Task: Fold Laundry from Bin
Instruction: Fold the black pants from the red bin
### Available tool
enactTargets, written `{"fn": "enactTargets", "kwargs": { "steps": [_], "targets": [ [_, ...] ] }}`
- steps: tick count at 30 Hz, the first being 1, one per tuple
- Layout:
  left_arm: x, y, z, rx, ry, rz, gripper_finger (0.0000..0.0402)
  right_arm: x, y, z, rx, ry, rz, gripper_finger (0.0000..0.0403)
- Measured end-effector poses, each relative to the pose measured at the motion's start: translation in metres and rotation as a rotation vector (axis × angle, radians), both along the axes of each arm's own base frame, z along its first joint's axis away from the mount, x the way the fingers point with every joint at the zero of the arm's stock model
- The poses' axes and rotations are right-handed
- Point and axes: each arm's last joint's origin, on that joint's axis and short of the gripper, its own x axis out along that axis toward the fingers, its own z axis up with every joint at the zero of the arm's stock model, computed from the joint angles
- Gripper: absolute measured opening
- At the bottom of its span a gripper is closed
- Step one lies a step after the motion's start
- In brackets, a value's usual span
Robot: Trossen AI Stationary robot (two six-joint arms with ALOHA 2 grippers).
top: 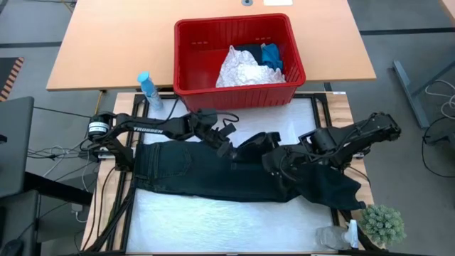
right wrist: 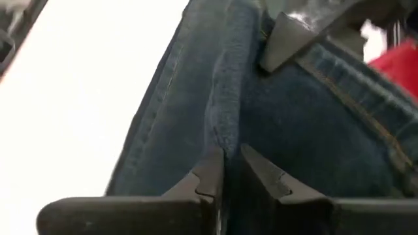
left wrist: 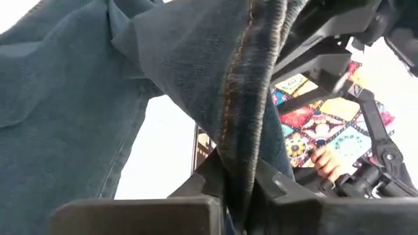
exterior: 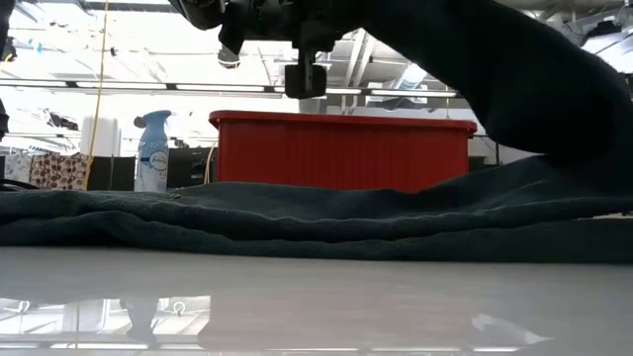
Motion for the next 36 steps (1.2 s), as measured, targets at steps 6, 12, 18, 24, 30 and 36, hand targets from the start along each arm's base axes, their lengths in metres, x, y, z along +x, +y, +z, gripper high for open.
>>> {"fn": "enactTargets", "kwargs": {
  "steps": [6,12,18,24,30,36],
  "targets": [
    [-0.009,0.001,0.01,0.007,0.004,-0.003,0.0002,-0.016,-0.007,0.014,0.147,-0.062,-0.146,0.0104],
    [-0.028,0.005,0.02,0.048,0.065,0.001,0.0001,-0.049,-0.012,0.026,0.332,-0.052,-0.348,0.0112],
    [-0.051,0.008,0.033,0.085,0.115,0.024,0.0,-0.063,-0.008,0.015,0.311,0.059,-0.51,0.0109],
    [-0.073,0.012,0.047,0.131,0.133,0.089,0.0,-0.052,0.011,0.001,0.228,0.105,-0.495,0.0135],
    [-0.086,0.014,0.057,0.14,0.128,0.121,0.0,-0.032,0.032,-0.025,0.099,0.178,-0.488,0.0222],
    [-0.092,0.012,0.063,0.133,0.121,0.125,0.0,-0.008,0.043,-0.054,-0.035,0.249,-0.514,0.0253]
  ]
}}
